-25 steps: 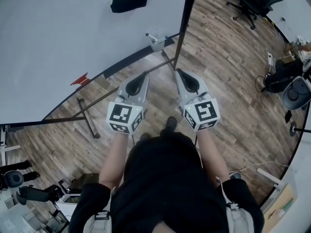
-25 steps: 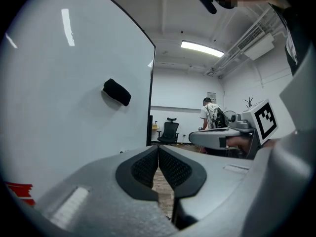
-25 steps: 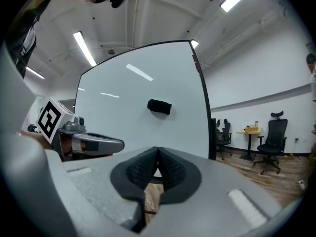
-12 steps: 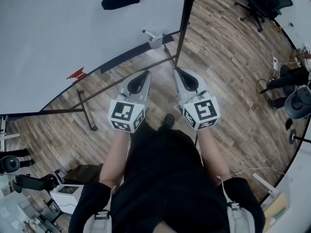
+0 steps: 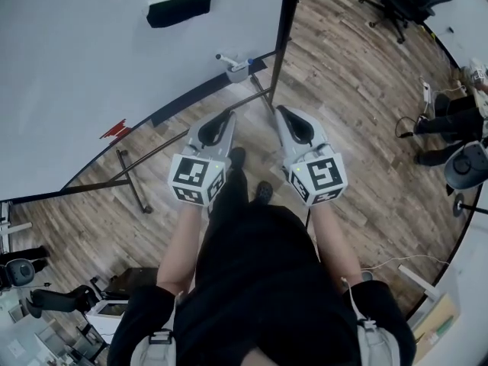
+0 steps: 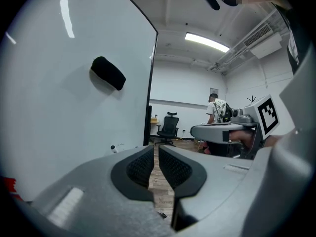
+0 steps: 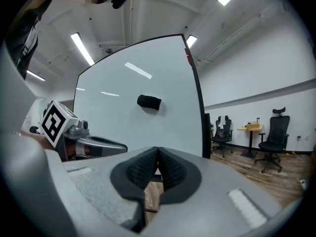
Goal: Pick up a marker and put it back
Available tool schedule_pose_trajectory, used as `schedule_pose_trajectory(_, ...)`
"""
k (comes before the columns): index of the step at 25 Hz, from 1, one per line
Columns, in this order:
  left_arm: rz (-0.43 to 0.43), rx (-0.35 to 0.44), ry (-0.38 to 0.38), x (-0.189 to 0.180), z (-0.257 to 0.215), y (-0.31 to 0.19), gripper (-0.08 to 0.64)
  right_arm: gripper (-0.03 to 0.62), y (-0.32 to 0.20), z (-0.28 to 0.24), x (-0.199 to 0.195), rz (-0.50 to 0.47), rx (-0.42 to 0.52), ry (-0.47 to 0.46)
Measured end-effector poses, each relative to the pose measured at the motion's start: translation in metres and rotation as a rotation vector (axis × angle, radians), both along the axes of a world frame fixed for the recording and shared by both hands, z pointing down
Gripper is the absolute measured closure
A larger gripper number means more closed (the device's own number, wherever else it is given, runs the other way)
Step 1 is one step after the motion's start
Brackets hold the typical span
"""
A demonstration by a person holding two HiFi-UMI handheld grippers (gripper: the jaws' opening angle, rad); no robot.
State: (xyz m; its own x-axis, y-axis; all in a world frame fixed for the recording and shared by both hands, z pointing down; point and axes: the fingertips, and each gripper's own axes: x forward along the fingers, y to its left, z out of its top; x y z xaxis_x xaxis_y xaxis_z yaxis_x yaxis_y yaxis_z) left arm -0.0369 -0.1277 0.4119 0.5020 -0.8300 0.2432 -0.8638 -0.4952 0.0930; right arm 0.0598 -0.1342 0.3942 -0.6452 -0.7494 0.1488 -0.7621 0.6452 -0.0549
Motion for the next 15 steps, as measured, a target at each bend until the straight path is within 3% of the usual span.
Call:
schedule_pose_trajectory(5,0.054,0.021,-0.019,0.005,-0.007,-0.040,0.543,0.591,-0.023,-0.011,0.001,0.040,0.009,0.011)
schedule_pose_trajectory(9,0.094,0.014,-0.042,0.009,-0.003,-0.068,0.495,0.591,-0.042,-0.017,0.002,0.072,0.014,0.028)
schedule_pose_trajectory(15,0.129,-0.012,-0.139,0.006,0.028,-0.113,0.482,0.591,-0.070,-0.014,0.000,0.117,0.004,0.030)
